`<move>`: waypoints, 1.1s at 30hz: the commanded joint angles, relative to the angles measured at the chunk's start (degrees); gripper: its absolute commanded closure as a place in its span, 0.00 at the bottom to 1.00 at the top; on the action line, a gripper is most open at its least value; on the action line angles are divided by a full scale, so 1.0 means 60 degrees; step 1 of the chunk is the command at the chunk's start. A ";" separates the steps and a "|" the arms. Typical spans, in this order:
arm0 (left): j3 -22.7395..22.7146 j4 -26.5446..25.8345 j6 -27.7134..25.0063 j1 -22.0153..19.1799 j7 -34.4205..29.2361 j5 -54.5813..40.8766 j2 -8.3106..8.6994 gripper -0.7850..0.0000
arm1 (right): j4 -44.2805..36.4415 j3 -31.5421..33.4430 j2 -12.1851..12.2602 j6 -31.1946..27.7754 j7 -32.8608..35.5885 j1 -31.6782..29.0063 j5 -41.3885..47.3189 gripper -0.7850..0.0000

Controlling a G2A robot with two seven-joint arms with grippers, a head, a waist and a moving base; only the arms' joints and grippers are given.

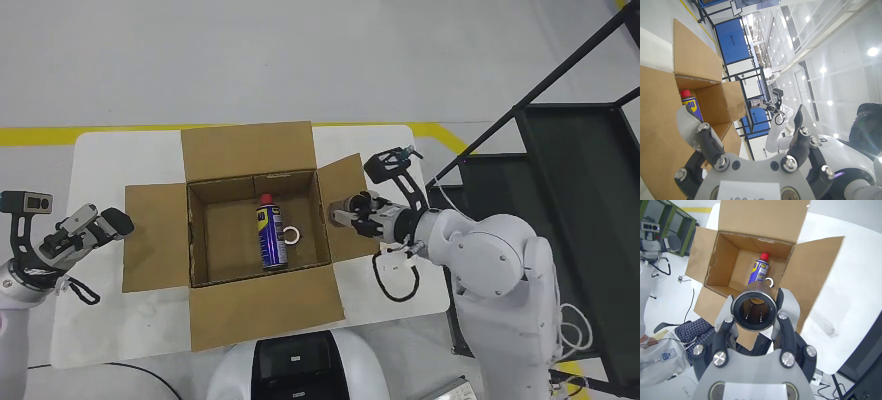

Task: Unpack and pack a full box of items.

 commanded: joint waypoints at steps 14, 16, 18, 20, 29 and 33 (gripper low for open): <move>0.0000 0.0000 0.0000 0.0000 0.0000 0.0000 0.0000 0.00 | -0.0163 0.0473 0.0052 -0.0093 -0.0009 -0.0198 0.0279 1.00; 0.0000 0.0000 0.0000 0.0000 0.0000 0.0000 0.0000 0.00 | -0.0163 0.0473 0.0052 -0.0093 -0.0009 -0.0198 0.0279 1.00; 0.0000 0.0000 0.0000 0.0000 0.0000 0.0000 0.0000 0.00 | -0.0163 0.0473 0.0052 -0.0093 -0.0009 -0.0198 0.0279 1.00; 0.0000 0.0000 0.0000 0.0000 0.0000 0.0000 0.0000 0.00 | -0.0163 0.0473 0.0052 -0.0093 -0.0009 -0.0198 0.0279 1.00; 0.0000 0.0000 0.0000 0.0000 0.0000 0.0000 0.0000 0.00 | 0.0891 0.1774 0.0216 -0.0074 -0.1078 -0.0231 0.0146 1.00; 0.0000 0.0000 0.0000 0.0000 0.0000 0.0000 0.0000 0.00 | 0.2070 0.2000 0.0305 0.0067 -0.1522 0.0224 -0.0499 1.00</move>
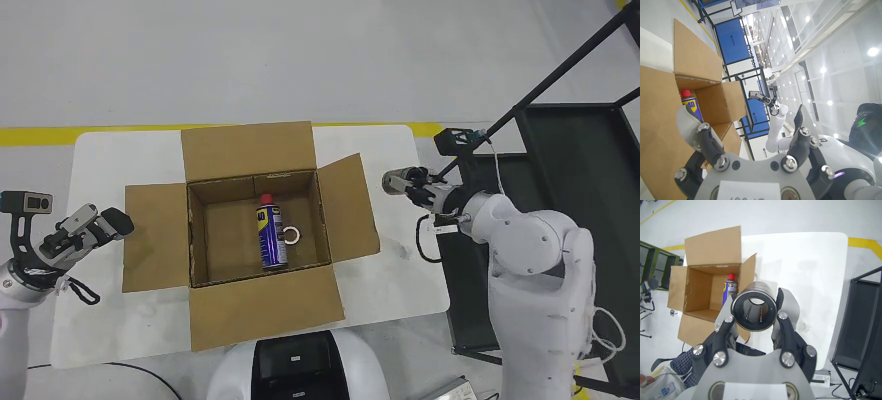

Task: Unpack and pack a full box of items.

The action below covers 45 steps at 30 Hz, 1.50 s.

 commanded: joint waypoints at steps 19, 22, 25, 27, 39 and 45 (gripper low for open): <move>0.0000 0.0000 0.0000 0.0000 0.0000 0.0000 0.0000 0.00 | 0.6584 -0.1449 0.0091 0.0330 -0.2504 0.2055 -0.1971 1.00; 0.0000 0.0000 0.0000 0.0000 0.0000 0.0000 0.0000 0.00 | 0.7299 -0.1609 0.0080 0.0399 -0.2860 0.2292 -0.1992 1.00; 0.0000 0.0000 0.0000 0.0000 0.0000 0.0000 0.0000 0.00 | 0.7943 -0.1772 0.0067 0.0475 -0.3207 0.2522 -0.2052 1.00; 0.0000 0.0000 0.0000 0.0000 0.0000 0.0000 0.0000 0.00 | 0.8307 -0.1895 0.0055 0.0540 -0.3484 0.2654 -0.2138 1.00; 0.0000 0.0000 0.0000 0.0000 0.0000 0.0000 0.0000 0.00 | 0.9569 -0.2434 -0.0046 0.1018 -0.4455 0.3157 -0.2099 1.00; 0.0000 0.0000 0.0000 0.0000 0.0000 0.0000 0.0000 0.00 | 1.0135 -0.2656 -0.0099 0.1083 -0.4693 0.3456 -0.1921 1.00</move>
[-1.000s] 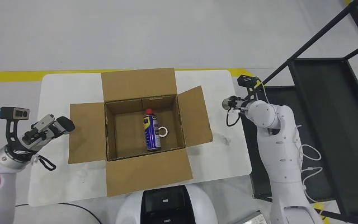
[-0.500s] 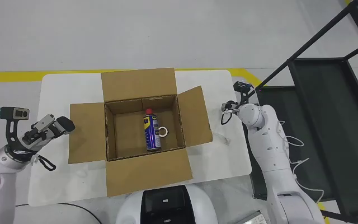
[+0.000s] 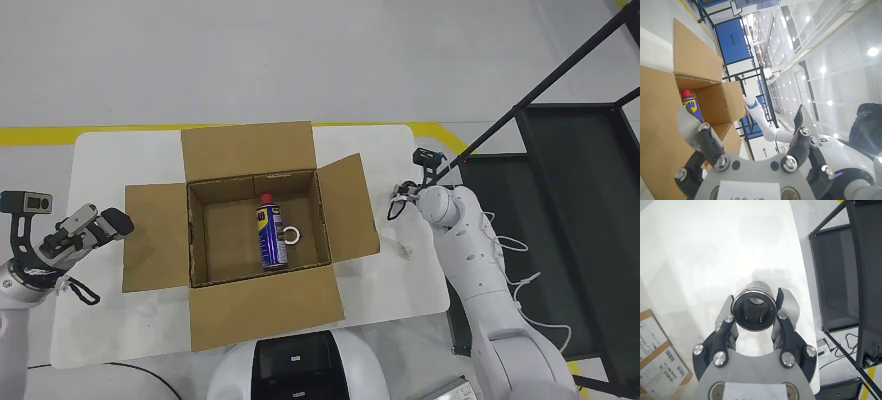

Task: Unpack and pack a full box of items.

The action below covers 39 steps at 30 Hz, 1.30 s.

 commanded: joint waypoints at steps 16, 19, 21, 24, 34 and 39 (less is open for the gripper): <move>0.0000 0.0000 0.0000 0.0000 0.0000 0.0000 0.0000 0.00 | -0.1106 0.0168 0.0056 0.0308 -0.0138 -0.0290 0.0349 0.00; 0.0000 0.0000 0.0000 0.0000 0.0000 0.0000 0.0000 0.00 | -0.2817 0.0659 0.0148 0.0404 0.0128 -0.0886 0.0577 0.00; 0.0000 0.0000 0.0000 0.0000 0.0000 0.0000 0.0000 0.00 | -0.4198 0.0984 0.0207 0.0483 0.0345 -0.1416 0.0658 0.00; 0.0000 0.0000 0.0000 0.0000 0.0000 0.0000 0.0000 0.00 | -0.6155 0.1336 0.0260 0.0474 0.0766 -0.2157 0.0967 0.00; 0.0000 0.0000 0.0000 0.0000 0.0000 0.0000 0.0000 0.00 | -0.9739 0.0539 0.0308 -0.0184 0.1893 -0.2582 0.1523 0.00; 0.0000 0.0000 0.0000 0.0000 0.0000 0.0000 0.0000 0.00 | -1.0111 -0.0756 0.0245 0.0187 0.2710 -0.1942 0.1706 0.00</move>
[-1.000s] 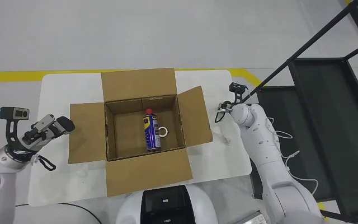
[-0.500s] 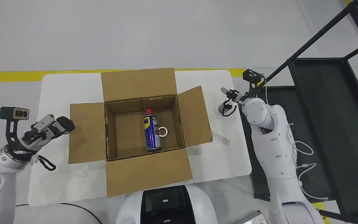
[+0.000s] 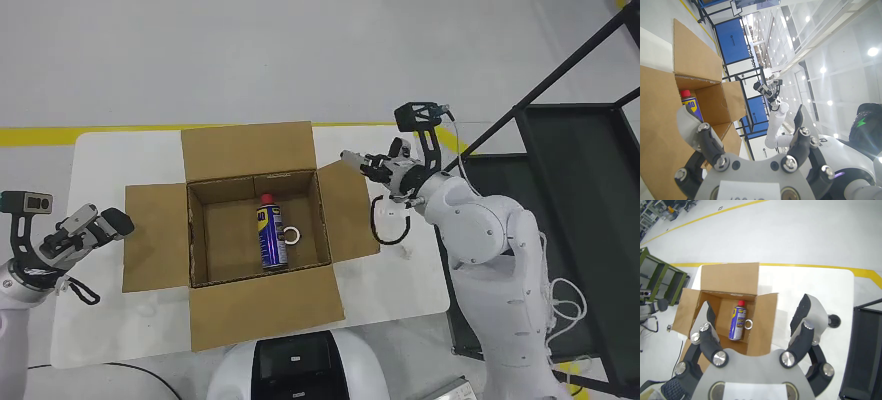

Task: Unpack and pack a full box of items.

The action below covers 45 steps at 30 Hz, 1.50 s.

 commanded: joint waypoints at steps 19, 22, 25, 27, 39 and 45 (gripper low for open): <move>0.0000 0.0000 0.0000 0.0000 0.0000 0.0000 0.0000 0.00 | 0.2861 -0.4735 -0.0578 0.1443 0.0552 0.2207 -0.1218 0.00; 0.0000 0.0000 0.0000 0.0000 0.0000 0.0000 0.0000 0.00 | 0.2861 -0.4735 -0.0578 0.1443 0.0552 0.2207 -0.1218 0.00; 0.0000 0.0000 0.0000 0.0000 0.0000 0.0000 0.0000 0.00 | 0.2861 -0.4735 -0.0578 0.1443 0.0552 0.2207 -0.1218 0.00; 0.0000 0.0000 0.0000 0.0000 0.0000 0.0000 0.0000 0.00 | 0.2861 -0.4735 -0.0578 0.1443 0.0552 0.2207 -0.1218 0.00; 0.0000 0.0000 0.0000 0.0000 0.0000 0.0000 0.0000 0.00 | 0.4938 -0.5722 -0.0974 0.0786 -0.0143 0.2938 -0.0083 0.00; 0.0000 0.0000 0.0000 0.0000 0.0000 0.0000 0.0000 0.00 | 0.7348 -0.6987 -0.1620 0.1312 -0.0462 0.4073 0.0486 0.00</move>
